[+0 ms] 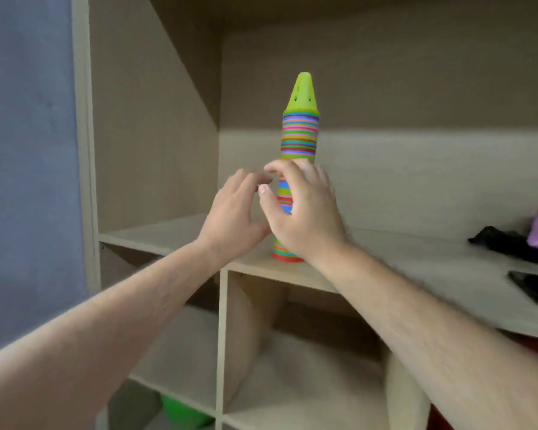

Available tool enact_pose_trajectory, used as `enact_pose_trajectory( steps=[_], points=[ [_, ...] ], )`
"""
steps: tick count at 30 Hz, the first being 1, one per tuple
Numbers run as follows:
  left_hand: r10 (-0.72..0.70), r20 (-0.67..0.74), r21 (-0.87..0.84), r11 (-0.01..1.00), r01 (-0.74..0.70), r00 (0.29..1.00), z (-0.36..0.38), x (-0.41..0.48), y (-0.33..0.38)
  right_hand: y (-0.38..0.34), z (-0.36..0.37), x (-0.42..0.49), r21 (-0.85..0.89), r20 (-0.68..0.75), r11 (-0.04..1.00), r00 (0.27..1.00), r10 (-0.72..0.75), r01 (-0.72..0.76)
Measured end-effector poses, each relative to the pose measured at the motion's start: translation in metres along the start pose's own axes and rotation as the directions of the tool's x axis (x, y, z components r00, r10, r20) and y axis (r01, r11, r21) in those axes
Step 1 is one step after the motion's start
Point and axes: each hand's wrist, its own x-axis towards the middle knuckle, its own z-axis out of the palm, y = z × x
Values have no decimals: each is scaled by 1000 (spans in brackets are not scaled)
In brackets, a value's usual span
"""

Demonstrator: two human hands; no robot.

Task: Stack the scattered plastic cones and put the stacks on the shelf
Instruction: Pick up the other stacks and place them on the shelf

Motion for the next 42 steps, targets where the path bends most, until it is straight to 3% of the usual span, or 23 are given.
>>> enact_pose_trajectory(
  steps=[3, 6, 8, 11, 14, 17, 21, 28, 31, 33, 36, 42],
  points=[
    [-34, -10, 4, 999, 34, 999, -10, -80, -3, -29, 16, -82, 146, 128, 987, 991, 50, -68],
    [-189, 74, 28, 982, 187, 979, -11, -177, -13, -51, 36, -171, 134, 321, 977, 940, 115, -165],
    [-336, 153, 67, 942, 330, 929, -9, -253, -22, -66, 52, -235, 114, 472, 970, 871, 138, -215],
    [-555, 231, 122, 831, 542, 799, -3, -359, -34, -82, 77, -325, 112, 621, 969, 776, 105, -221],
    [-703, 295, 214, 709, 672, 648, 5, -450, -44, -93, 100, -406, 80, 757, 931, 629, 176, -356],
    [-794, 313, 285, 602, 746, 521, 18, -524, -58, -98, 118, -471, -30, 856, 909, 458, 239, -417],
    [-852, 369, 343, 497, 797, 371, 49, -588, -75, -95, 138, -527, -127, 903, 895, 322, 282, -428],
    [-900, 432, 368, 237, 899, 60, 110, -663, -118, -88, 191, -573, -54, 903, 814, 321, 287, -578],
    [-883, 466, 381, 141, 914, -58, 132, -687, -143, -84, 203, -587, 6, 895, 794, 357, 267, -608],
    [-854, 517, 419, 189, 888, -62, 140, -706, -156, -80, 207, -593, 41, 879, 789, 398, 263, -613],
    [-849, 523, 442, 337, 831, 66, 147, -734, -161, -77, 205, -603, 83, 860, 778, 440, 261, -623],
    [-869, 459, 342, 364, 866, 184, 158, -744, -159, -80, 203, -614, 132, 856, 767, 462, 231, -628]
  ],
)
